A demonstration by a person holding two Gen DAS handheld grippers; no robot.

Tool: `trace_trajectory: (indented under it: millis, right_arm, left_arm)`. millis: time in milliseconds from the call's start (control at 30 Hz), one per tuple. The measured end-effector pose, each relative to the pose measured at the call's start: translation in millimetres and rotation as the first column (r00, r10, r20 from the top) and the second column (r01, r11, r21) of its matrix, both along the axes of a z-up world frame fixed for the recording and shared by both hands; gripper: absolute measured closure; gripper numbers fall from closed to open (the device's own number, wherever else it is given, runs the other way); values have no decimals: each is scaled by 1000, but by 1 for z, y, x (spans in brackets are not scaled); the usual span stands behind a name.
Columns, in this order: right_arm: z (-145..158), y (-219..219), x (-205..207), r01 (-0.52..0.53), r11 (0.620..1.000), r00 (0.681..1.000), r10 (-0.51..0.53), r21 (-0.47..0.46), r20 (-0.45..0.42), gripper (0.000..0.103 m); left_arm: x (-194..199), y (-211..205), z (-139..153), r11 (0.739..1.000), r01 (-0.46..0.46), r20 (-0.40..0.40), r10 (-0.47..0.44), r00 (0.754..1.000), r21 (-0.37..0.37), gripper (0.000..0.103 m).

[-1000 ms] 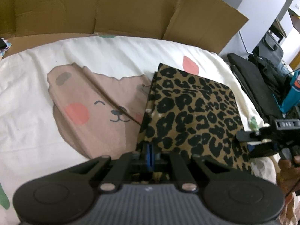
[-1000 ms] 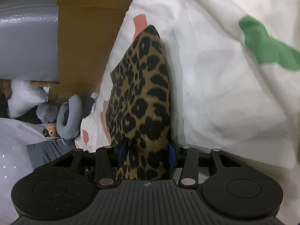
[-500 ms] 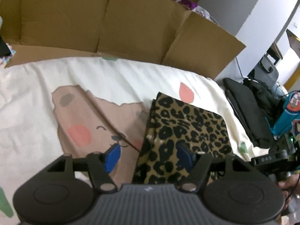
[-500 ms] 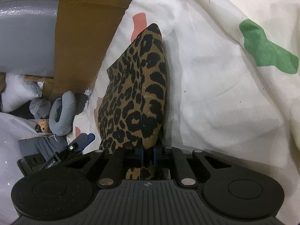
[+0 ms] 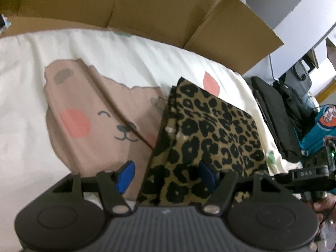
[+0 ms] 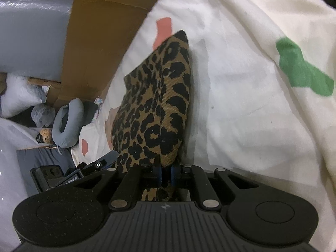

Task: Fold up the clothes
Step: 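Grasp the folded skirt edge with the left tool while the right tool grasps its corner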

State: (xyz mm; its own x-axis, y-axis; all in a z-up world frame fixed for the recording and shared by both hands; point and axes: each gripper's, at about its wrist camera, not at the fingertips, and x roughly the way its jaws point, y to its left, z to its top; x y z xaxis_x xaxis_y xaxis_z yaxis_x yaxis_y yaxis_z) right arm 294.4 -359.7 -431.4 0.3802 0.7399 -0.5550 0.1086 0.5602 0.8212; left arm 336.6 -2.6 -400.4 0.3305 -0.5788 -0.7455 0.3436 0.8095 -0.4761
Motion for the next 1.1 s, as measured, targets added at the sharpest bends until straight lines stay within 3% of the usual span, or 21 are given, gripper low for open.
trace_trajectory:
  millis: [67,333,533,800,967,1100]
  right_arm:
    - [5,0,-1,-6,1000,1000,7,-8,22,98]
    - [15,-8,1,-17,999,1000,17,-31,19,99]
    - [23,-19,6,-34,998,999,35,-53,20,99]
    - [32,-41,0,-32,995,999,32,-96,-5,99]
    - [27,-59,-8,-3,995,999,0,-100,-32,99]
    - [20,-65,-11,8,995,999,-13,-102,-49,99]
  left_arm:
    - [0,2,-4,999,-2,-25,1,1000,-36,49]
    - [-2,-1,-5,999,-20,-44,18,999,-45,52]
    - [-5,-1,-7,995,-62,-87,55,995,-74,61]
    - [-17,-21,-6,994,-63,-115,53,992,-84,62]
    - [-20,-36,-6,996,-3,-117,-7,993,-86,62]
    - [-11,-38,-2,995,11,-123,-22,992,-95,52]
